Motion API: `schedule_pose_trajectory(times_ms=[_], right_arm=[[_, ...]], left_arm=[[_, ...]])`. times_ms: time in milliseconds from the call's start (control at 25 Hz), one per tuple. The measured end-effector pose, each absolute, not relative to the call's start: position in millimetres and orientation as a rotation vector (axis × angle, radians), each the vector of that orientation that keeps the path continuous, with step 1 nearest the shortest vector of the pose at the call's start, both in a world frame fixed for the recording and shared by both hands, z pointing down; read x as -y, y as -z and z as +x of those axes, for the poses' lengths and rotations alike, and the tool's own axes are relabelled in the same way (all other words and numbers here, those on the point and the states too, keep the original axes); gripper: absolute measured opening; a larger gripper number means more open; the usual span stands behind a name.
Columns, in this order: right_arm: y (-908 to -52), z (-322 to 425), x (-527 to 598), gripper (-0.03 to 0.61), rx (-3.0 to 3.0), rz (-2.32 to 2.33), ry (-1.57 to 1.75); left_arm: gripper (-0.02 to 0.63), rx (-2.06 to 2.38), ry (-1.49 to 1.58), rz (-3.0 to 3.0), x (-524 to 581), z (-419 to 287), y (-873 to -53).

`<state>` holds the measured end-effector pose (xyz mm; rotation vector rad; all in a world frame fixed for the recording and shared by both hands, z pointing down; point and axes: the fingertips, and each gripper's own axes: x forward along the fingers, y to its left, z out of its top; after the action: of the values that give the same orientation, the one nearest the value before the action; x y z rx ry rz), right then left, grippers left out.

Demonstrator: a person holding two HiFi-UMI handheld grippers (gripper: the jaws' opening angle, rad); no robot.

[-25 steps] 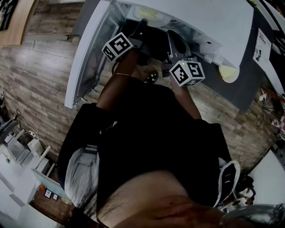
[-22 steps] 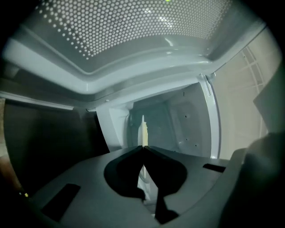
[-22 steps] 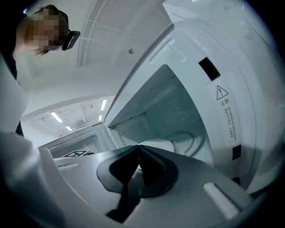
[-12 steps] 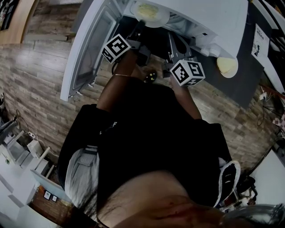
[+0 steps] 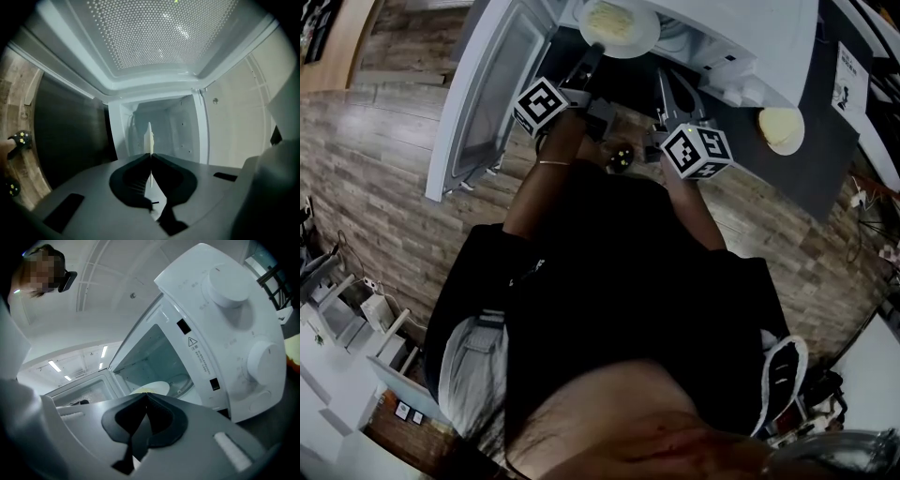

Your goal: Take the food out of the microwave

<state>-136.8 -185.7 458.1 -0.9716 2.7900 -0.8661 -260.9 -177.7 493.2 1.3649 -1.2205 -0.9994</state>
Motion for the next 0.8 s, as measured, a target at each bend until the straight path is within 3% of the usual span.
schedule_pose_trajectory(times_ms=[800], right_arm=[[-457,-105,176,0.002,-2.57,-1.238,0.932]], left_arm=[[0.011,0.954,0.835,1.463,161,-235,-471]])
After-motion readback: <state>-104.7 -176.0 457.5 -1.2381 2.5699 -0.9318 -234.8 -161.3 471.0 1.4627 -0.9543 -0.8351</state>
